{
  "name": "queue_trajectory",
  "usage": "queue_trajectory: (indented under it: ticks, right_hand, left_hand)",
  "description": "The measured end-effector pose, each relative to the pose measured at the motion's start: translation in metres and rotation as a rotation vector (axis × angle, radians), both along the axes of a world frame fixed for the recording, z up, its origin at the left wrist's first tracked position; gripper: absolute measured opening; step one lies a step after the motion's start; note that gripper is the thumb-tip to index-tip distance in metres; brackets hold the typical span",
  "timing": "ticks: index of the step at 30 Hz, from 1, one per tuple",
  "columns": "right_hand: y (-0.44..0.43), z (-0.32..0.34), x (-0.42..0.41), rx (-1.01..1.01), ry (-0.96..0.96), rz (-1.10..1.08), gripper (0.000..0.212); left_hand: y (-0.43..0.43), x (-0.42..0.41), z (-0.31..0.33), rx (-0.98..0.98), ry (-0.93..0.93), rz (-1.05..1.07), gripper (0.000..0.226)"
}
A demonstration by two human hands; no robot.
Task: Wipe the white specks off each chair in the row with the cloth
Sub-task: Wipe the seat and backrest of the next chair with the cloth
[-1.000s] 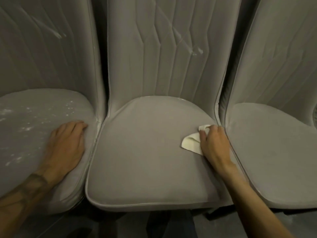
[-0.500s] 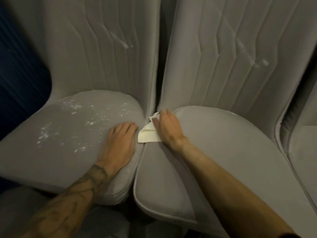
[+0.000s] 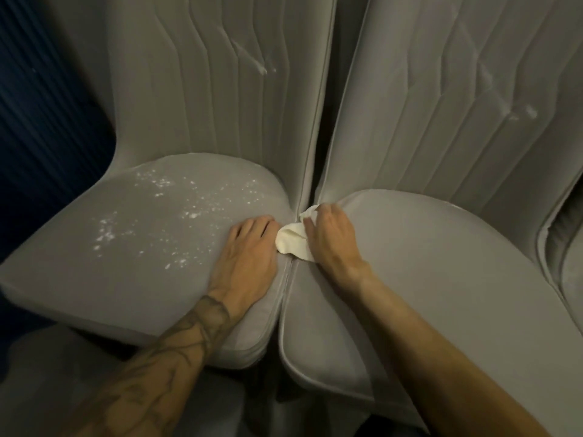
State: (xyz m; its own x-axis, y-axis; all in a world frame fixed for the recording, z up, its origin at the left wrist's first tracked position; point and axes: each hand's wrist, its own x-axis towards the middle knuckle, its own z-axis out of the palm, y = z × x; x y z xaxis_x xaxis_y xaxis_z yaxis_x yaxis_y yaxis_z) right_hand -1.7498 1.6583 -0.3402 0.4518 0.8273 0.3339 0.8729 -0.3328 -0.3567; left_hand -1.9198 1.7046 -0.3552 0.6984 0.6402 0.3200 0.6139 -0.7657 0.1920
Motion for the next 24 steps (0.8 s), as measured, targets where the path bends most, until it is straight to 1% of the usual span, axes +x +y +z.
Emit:
queue_trajectory:
  ticks: [1, 2, 3, 4, 6, 8, 9, 10, 13, 15, 17, 19, 21, 23, 24]
  right_hand:
    - [-0.013, -0.005, -0.013, 0.026, -0.03, 0.032, 0.022]
    - [-0.028, -0.007, -0.027, 0.04, -0.061, 0.085, 0.026]
    - [-0.044, -0.01, -0.04, 0.006, -0.059, 0.164, 0.031]
    - [-0.06, -0.008, -0.05, -0.025, -0.019, 0.204, 0.034]
    - [-0.077, -0.001, -0.051, -0.04, -0.003, 0.248, 0.029]
    - [-0.065, -0.002, -0.037, -0.029, -0.045, 0.18, 0.024]
    - [-0.05, 0.003, -0.029, -0.027, -0.037, 0.12, 0.023]
    - [-0.032, 0.007, -0.02, -0.02, -0.042, 0.071, 0.024]
    - [0.003, 0.008, -0.006, -0.097, -0.019, -0.04, 0.029]
    - [-0.012, -0.001, -0.019, -0.106, -0.046, -0.043, 0.024]
    - [-0.054, -0.005, -0.051, -0.037, -0.069, 0.057, 0.021]
    - [-0.098, 0.0, -0.085, -0.024, 0.011, 0.155, 0.022]
    - [-0.121, 0.003, -0.103, -0.036, 0.011, 0.139, 0.02]
    - [-0.108, 0.002, -0.095, -0.018, -0.061, 0.061, 0.021]
    - [-0.092, 0.005, -0.088, -0.021, -0.057, 0.016, 0.02]
  left_hand:
    - [-0.001, -0.001, -0.002, 0.003, 0.017, -0.008, 0.043]
    - [-0.002, -0.003, -0.002, 0.006, 0.038, -0.007, 0.043]
    - [-0.002, -0.005, -0.002, 0.006, 0.055, -0.002, 0.045]
    - [-0.003, -0.005, -0.002, -0.004, 0.067, -0.002, 0.048]
    - [-0.002, -0.004, 0.0, -0.021, 0.069, 0.006, 0.047]
    - [-0.002, -0.002, 0.002, -0.018, 0.084, 0.003, 0.046]
    - [-0.002, -0.001, 0.002, -0.015, 0.092, -0.003, 0.047]
    - [-0.002, -0.001, 0.004, -0.015, 0.08, -0.004, 0.047]
    - [-0.002, -0.002, 0.004, -0.043, 0.027, -0.004, 0.044]
    - [-0.001, -0.003, 0.004, -0.038, 0.042, -0.01, 0.044]
    - [0.0, -0.003, 0.003, -0.011, 0.072, -0.015, 0.044]
    - [-0.001, -0.003, 0.004, -0.021, 0.041, -0.003, 0.041]
    - [-0.002, -0.003, 0.004, -0.03, 0.014, 0.003, 0.037]
    - [-0.003, -0.004, 0.004, -0.033, 0.029, -0.003, 0.035]
    - [-0.002, -0.004, 0.004, -0.037, 0.037, -0.006, 0.037]
